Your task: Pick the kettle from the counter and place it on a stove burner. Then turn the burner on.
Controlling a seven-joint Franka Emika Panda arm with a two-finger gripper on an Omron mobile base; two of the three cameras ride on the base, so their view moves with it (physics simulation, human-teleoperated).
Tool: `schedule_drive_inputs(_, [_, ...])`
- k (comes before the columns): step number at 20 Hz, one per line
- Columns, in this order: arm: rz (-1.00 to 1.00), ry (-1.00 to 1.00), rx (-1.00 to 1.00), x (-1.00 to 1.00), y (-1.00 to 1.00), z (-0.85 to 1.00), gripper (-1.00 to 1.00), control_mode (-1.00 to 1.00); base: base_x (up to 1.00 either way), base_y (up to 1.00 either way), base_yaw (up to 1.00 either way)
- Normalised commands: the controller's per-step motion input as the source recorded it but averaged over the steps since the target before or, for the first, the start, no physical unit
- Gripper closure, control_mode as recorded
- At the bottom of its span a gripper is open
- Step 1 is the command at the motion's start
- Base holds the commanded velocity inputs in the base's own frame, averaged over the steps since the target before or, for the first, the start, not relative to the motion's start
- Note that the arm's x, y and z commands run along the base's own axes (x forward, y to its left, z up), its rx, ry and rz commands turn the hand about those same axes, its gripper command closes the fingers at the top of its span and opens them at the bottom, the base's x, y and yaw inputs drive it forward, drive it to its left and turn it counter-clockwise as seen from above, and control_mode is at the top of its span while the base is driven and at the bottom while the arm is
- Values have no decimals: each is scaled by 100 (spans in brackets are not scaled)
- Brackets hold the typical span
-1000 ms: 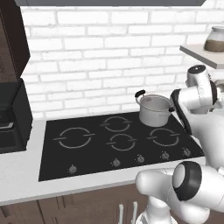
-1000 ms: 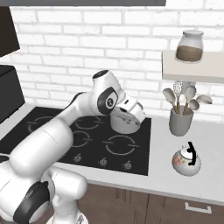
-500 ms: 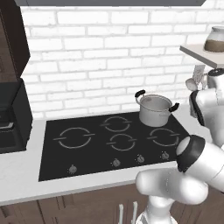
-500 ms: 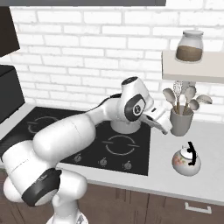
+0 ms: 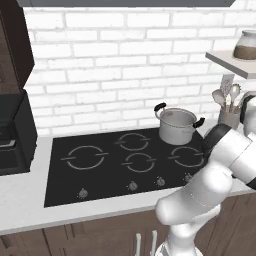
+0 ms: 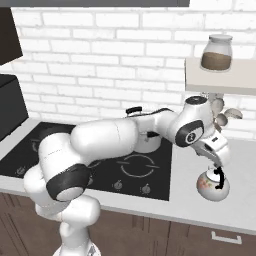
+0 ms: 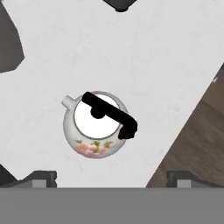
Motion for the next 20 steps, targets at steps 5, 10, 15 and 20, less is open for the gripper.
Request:
schedule_drive_inputs(5, [9, 0, 19, 0, -53, -25, -100, -100, 0, 0, 0])
schedule_drive_inputs(10, [13, 0, 5, 0, -12, -39, -100, -100, 0, 0, 0])
schedule_drive_inputs(15, [11, 0, 0, 2, 0, -47, -100, -100, 0, 0, 0])
schedule_drive_inputs(20, [8, -1, 0, 15, 0, -27, -100, -100, 0, 0, 0])
